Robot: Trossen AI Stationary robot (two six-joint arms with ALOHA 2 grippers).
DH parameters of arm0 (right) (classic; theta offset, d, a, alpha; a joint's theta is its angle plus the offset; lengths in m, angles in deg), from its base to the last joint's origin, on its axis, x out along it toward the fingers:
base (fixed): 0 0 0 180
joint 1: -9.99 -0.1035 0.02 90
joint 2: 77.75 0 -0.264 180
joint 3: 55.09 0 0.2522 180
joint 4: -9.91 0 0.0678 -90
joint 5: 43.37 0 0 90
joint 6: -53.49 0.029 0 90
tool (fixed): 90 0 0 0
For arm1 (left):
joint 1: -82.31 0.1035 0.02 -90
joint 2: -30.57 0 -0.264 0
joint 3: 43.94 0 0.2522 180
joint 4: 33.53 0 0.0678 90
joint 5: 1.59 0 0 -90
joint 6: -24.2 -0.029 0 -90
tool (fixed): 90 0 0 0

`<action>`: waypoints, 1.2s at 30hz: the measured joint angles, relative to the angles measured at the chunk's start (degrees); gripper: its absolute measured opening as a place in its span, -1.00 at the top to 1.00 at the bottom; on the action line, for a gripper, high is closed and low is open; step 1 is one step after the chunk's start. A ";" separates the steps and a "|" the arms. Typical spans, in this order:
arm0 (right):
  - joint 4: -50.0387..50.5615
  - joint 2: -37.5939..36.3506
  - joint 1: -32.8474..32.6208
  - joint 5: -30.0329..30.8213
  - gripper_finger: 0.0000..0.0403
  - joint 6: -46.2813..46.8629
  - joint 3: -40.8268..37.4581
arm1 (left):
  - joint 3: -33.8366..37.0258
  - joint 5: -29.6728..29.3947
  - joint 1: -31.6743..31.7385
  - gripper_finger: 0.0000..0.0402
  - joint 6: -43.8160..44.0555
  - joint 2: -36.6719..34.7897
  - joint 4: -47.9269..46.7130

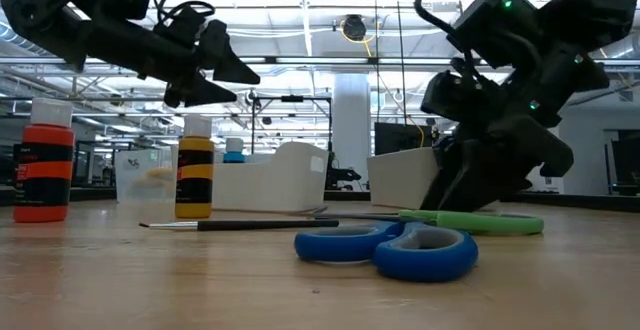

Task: Pick & Place Paint Supplies
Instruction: Put the top silver and black paintbrush into the gray bin

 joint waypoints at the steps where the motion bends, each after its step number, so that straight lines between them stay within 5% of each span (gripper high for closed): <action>1: -0.11 0.36 0.16 -0.43 -0.18 0.39 -0.01 | 0.00 0.01 0.00 -0.85 -0.18 -0.02 0.05; 15: 10.30 1.09 1.47 -4.39 0.95 -0.64 -0.16 | 0.00 0.00 -0.01 -0.83 -0.21 0.00 -0.10; 23: 7.68 -0.87 1.84 -7.35 0.98 0.03 -0.03 | -0.01 0.00 -0.02 -0.84 -0.27 0.00 -0.31; 36: 4.55 -15.38 -3.09 -7.29 1.00 0.32 0.65 | -0.02 0.00 -0.02 -0.81 -0.31 0.02 -0.83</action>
